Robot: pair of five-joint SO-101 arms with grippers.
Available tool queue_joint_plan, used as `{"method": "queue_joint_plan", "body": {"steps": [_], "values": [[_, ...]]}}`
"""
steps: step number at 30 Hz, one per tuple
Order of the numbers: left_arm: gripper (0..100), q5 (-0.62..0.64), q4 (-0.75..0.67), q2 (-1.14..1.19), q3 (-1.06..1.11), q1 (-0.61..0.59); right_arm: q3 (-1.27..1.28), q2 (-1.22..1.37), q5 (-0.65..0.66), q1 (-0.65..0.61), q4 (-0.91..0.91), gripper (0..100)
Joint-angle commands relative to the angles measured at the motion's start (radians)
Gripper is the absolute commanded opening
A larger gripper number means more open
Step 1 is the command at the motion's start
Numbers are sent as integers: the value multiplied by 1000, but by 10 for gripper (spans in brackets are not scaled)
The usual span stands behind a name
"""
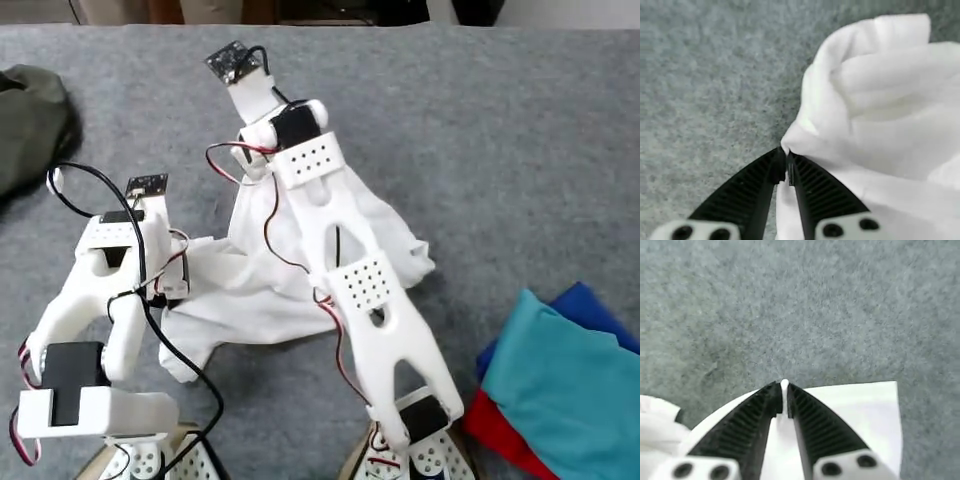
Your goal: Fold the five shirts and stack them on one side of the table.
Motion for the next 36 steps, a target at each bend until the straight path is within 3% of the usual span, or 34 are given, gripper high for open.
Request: {"method": "queue_joint_plan", "body": {"steps": [1,9,14,23,27,30,33,36], "values": [[19,15,41,-76,-103,-46,-58,-174,-8,30,35,5],[20,15,396,-344,-456,-43,-58,-518,-2,150,120,5],[21,15,457,-476,-534,-41,-35,-734,0,252,121,5],[21,11,525,-527,-390,-51,302,-1027,51,435,123,5],[27,-14,539,-527,-287,-46,570,-1098,81,409,118,5],[119,-157,566,-524,-210,-35,774,-1115,129,357,117,5],[200,-160,568,-519,-129,-46,975,-1124,109,338,68,5],[211,-164,568,-524,-58,-55,1165,-1125,114,340,-11,5]]}}
